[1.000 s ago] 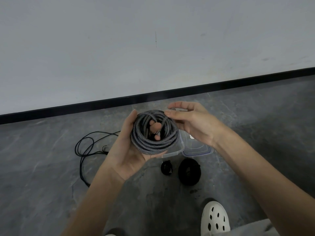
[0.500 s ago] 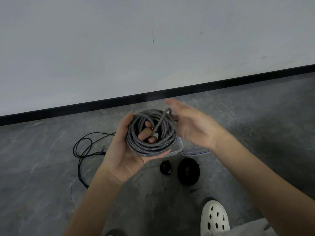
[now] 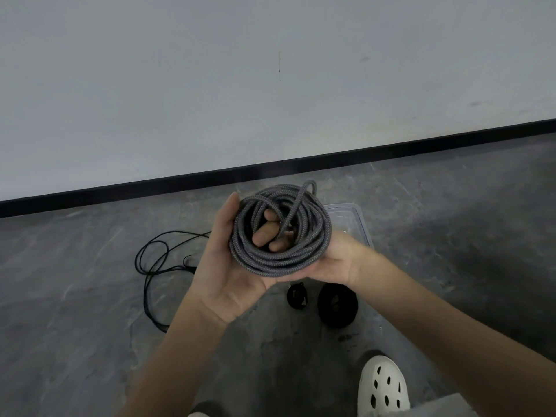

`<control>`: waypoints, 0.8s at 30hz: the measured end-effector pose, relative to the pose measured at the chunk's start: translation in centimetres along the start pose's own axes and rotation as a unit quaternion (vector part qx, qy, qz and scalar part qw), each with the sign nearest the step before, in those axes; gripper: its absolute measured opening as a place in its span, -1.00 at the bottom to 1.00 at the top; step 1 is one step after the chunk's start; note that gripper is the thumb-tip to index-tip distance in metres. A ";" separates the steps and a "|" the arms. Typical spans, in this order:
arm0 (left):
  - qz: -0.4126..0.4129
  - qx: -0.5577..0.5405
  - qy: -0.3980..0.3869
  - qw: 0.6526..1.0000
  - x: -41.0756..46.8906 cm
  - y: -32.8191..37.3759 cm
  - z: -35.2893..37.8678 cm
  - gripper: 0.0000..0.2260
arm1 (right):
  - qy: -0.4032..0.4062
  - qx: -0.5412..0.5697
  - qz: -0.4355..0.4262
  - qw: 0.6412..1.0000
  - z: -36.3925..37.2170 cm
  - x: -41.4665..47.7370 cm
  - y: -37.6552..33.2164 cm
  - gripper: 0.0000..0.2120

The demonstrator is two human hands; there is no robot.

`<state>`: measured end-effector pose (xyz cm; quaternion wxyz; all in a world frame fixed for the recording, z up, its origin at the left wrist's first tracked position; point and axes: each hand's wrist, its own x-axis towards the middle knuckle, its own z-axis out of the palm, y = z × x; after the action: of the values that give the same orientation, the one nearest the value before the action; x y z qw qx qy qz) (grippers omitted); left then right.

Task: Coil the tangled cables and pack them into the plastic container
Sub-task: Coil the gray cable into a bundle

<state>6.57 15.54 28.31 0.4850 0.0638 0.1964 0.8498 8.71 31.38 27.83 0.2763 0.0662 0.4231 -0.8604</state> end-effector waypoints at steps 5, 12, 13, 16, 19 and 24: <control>0.014 0.008 0.007 1.000 -0.2 0.2 -0.2 -0.59 | 0.233 -0.016 0.029 0.972 -3.2 0.9 0.2 -0.60; 0.006 0.045 0.057 0.997 0.2 -0.9 0.0 -0.64 | 0.336 -0.040 0.054 0.940 -4.1 1.2 0.1 -0.58; 0.000 0.041 0.059 0.997 0.3 -1.0 0.1 -0.65 | 0.356 -0.032 0.041 0.933 -4.5 1.0 -0.1 -0.59; -0.025 0.043 0.070 0.996 0.3 -1.3 0.4 -0.69 | 0.409 -0.012 -0.010 0.912 -5.4 0.4 -1.1 -0.83; -0.039 0.069 0.102 0.992 0.5 -1.3 0.6 -0.70 | 0.459 -0.058 -0.058 0.885 -6.0 -0.1 -2.0 -0.84; 0.006 0.068 0.259 0.963 0.6 -0.4 0.0 -0.76 | 0.455 -0.178 -0.159 0.858 -5.1 -0.5 -2.2 -0.79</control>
<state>6.58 16.23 28.09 0.4073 -0.1245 0.3724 0.8246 7.37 36.53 26.29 -0.0808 0.3318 0.6526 -0.6764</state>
